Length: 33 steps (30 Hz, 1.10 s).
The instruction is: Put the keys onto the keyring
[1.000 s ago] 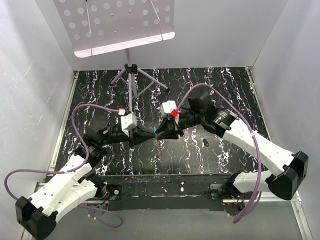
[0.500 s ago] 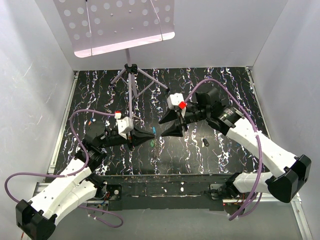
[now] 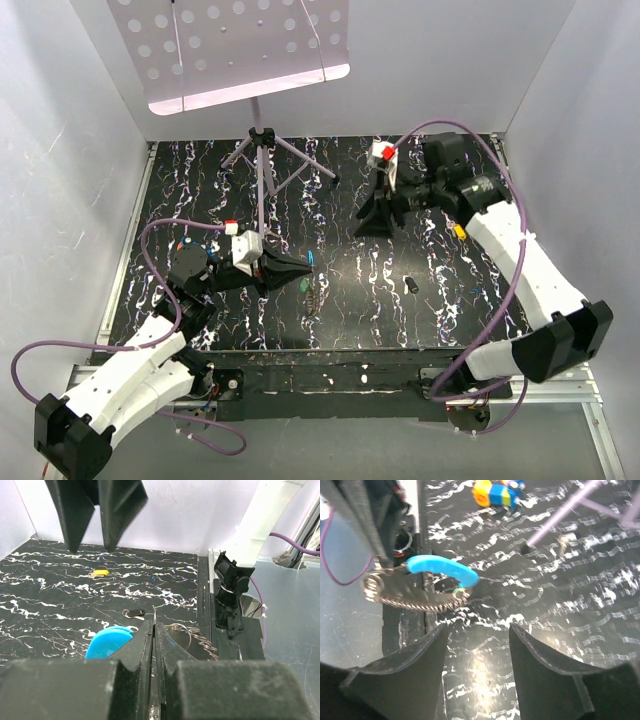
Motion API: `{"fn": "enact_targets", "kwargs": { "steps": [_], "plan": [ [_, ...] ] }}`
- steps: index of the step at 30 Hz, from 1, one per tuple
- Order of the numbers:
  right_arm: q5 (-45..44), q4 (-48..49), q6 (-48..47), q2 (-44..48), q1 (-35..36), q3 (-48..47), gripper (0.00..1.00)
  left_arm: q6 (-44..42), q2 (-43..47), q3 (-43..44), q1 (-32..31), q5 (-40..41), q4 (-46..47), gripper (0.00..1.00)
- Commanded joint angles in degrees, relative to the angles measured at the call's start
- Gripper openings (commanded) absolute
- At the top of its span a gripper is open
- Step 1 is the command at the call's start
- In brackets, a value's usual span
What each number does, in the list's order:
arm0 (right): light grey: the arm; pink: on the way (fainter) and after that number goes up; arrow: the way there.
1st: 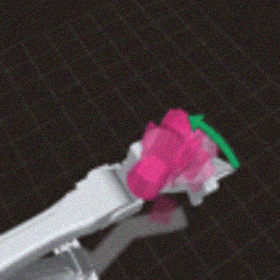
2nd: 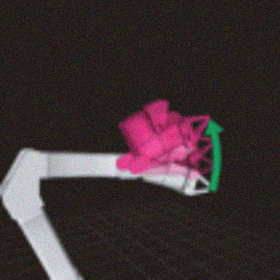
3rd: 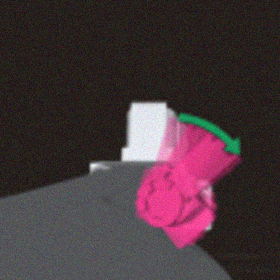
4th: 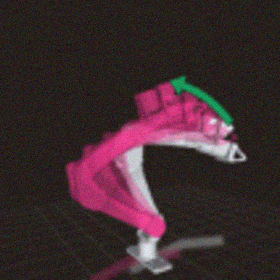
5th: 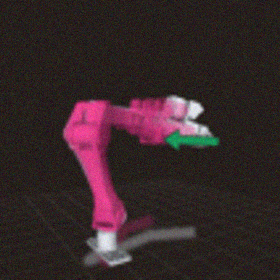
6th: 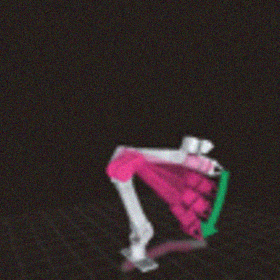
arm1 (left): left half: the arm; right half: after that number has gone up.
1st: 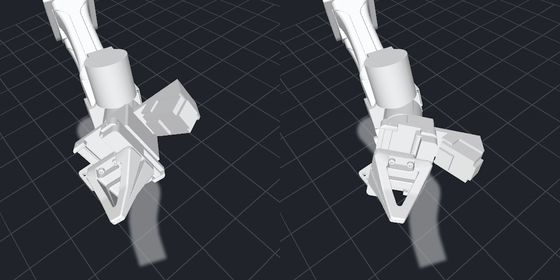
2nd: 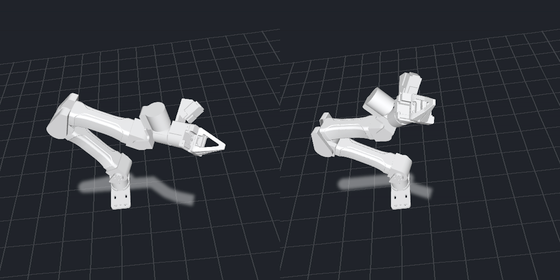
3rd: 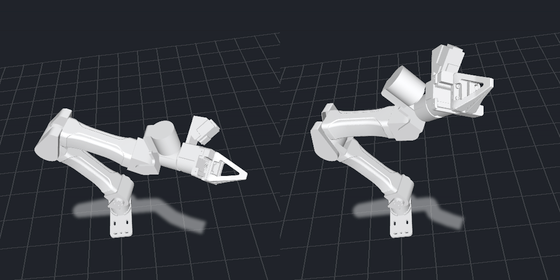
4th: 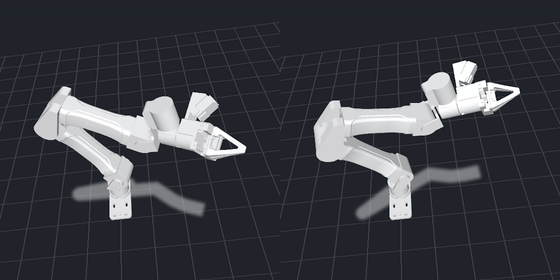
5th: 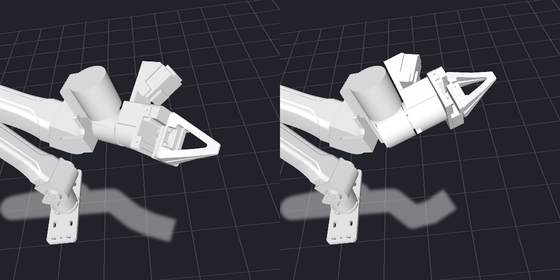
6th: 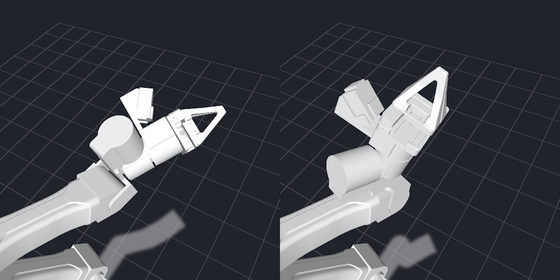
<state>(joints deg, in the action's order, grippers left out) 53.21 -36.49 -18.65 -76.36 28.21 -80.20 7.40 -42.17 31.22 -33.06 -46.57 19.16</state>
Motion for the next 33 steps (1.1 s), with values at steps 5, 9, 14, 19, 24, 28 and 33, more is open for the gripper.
{"fn": "enact_targets", "kwargs": {
  "steps": [5,9,14,19,24,28,33],
  "plan": [
    [-9.7,-29.4,-18.3,-2.6,-10.1,-1.9,0.63,-2.3,-2.3,1.8,0.9,-3.2,2.5,0.00],
    [-10.2,-24.1,-13.3,-1.2,-14.3,6.6,0.63,-6.3,-3.0,2.3,1.2,-4.1,-0.5,0.00],
    [-13.0,-16.1,-2.8,-4.2,-17.7,14.4,0.54,-12.6,-3.0,3.6,1.9,-5.3,-6.2,0.00],
    [-19.2,-4.7,8.3,-5.1,-21.6,20.3,0.53,-17.9,-2.4,4.3,2.6,-6.5,-12.6,0.00],
    [-18.2,3.4,16.9,-7.0,-25.0,26.5,0.50,-17.5,-1.8,3.8,2.6,-7.4,-11.5,0.00],
    [-18.8,6.7,19.4,-9.4,-25.6,28.1,0.46,-17.6,-1.5,3.8,2.6,-8.1,-11.3,0.00],
    [-20.1,5.4,19.4,-14.7,-25.7,24.1,0.37,-18.0,-2.0,4.2,2.6,-8.5,-12.0,0.00]
  ]
}}
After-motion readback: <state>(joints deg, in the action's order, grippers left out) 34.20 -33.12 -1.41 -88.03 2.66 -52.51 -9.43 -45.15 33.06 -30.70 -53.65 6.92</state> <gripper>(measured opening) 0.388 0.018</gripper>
